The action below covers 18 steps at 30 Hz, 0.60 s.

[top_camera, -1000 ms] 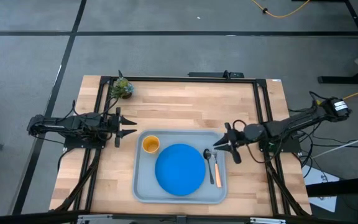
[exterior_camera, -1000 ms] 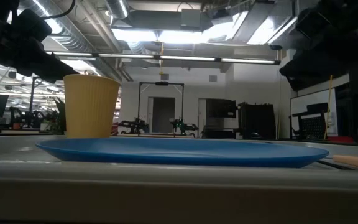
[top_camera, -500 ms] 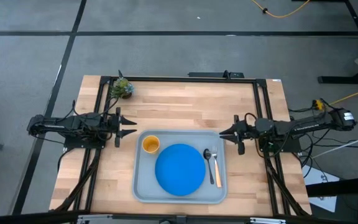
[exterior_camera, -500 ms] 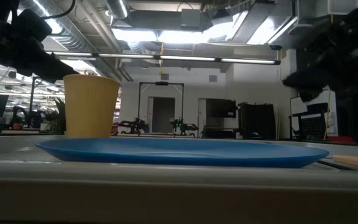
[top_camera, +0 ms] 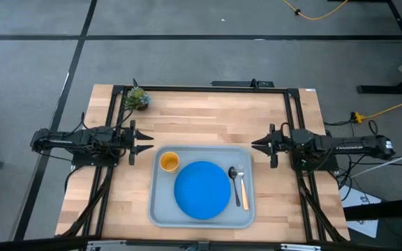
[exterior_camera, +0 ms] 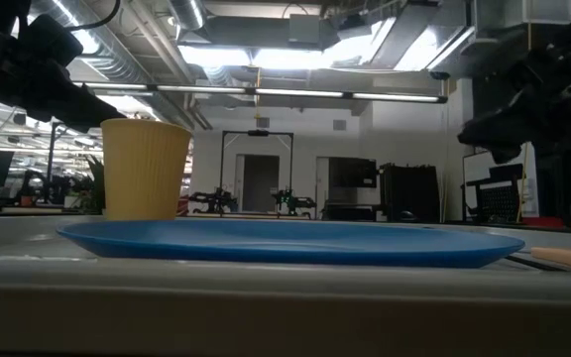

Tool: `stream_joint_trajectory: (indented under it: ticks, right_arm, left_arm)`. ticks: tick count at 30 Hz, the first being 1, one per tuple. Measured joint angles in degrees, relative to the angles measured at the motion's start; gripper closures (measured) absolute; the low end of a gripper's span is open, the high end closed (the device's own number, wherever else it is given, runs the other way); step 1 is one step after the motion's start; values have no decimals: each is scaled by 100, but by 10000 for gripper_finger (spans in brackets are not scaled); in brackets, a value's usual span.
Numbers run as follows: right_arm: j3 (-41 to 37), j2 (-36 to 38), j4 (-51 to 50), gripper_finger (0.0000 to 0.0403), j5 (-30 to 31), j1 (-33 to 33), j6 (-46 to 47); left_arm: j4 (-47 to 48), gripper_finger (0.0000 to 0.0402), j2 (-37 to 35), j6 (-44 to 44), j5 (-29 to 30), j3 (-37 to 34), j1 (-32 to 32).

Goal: Pick and place plate/cup/fork/spoon on tray
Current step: Return to Home Position

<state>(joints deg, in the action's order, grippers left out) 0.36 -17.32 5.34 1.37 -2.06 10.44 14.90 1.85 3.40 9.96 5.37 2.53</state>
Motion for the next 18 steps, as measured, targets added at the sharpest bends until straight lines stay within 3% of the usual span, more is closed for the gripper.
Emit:
stream_joint_trajectory:
  ticks: [8,18]
  right_arm:
    - [2,962,-395,328,-247,-190,25]
    - [2,1435,-397,328,-258,-175,245]
  left_arm:
    - [0,259,0,0,0,0,0]
    - [0,259,2,0,0,0,2]
